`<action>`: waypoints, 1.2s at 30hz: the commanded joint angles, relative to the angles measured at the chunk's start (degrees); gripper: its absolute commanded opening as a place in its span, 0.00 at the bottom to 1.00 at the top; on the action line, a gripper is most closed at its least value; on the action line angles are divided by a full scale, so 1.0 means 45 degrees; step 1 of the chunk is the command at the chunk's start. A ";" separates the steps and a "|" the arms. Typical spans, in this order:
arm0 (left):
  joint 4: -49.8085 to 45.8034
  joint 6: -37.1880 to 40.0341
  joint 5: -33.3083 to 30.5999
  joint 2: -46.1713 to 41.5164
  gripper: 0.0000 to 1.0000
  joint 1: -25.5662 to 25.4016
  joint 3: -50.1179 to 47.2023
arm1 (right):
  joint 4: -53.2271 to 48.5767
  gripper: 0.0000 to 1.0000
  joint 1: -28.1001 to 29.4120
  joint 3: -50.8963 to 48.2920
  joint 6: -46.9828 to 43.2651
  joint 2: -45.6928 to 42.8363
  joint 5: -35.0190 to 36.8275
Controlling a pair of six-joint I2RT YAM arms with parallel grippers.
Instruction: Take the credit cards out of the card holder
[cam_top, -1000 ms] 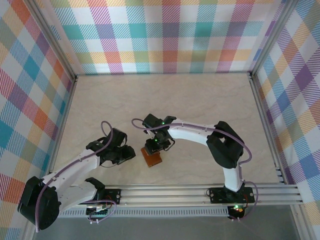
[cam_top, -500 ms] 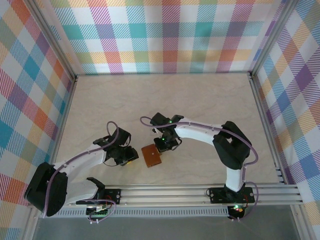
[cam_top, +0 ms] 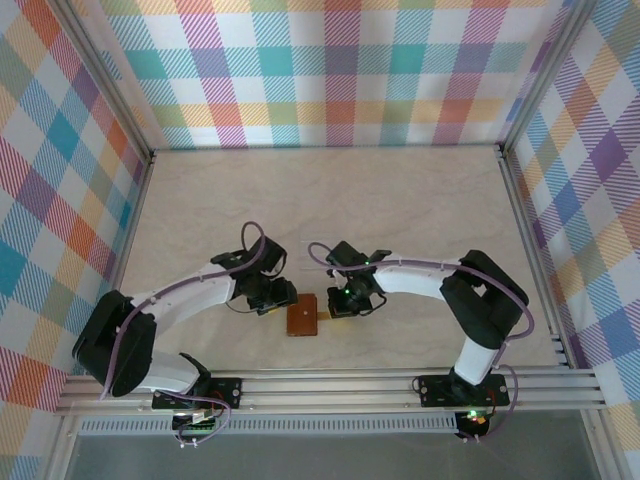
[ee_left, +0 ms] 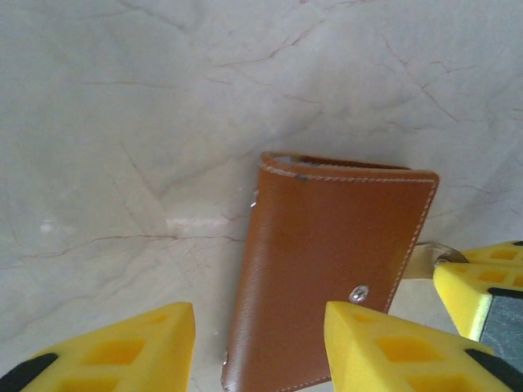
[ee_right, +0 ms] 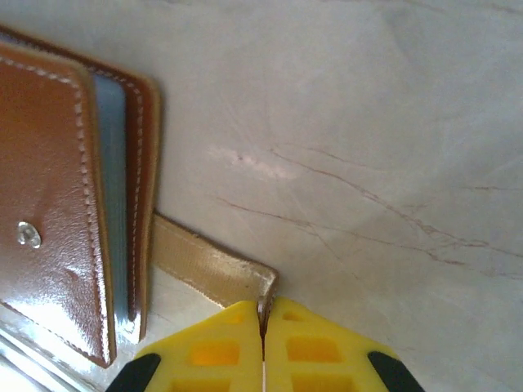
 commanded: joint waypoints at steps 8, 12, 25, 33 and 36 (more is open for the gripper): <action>-0.3084 0.0796 -0.0888 0.2679 0.58 -0.1313 0.2792 | 0.3610 0.08 -0.1184 -0.2192 0.1354 -0.0199 -0.2370; -0.3548 -0.0011 -0.1279 0.3166 0.66 -0.2057 0.3298 | 0.4300 0.08 -0.1284 -0.2572 0.1783 -0.0174 -0.2735; -0.4763 -0.0827 -0.2580 0.4863 0.86 -0.3067 0.4803 | 0.4898 0.08 -0.1419 -0.2988 0.1863 -0.0198 -0.3003; -0.4349 -0.1005 -0.2306 0.5238 0.86 -0.3131 0.4803 | 0.5059 0.08 -0.1634 -0.3231 0.1776 -0.0335 -0.3139; -0.4280 -0.1012 -0.2225 0.5277 0.86 -0.3202 0.4909 | 0.5021 0.08 -0.1679 -0.3252 0.1693 -0.0354 -0.3177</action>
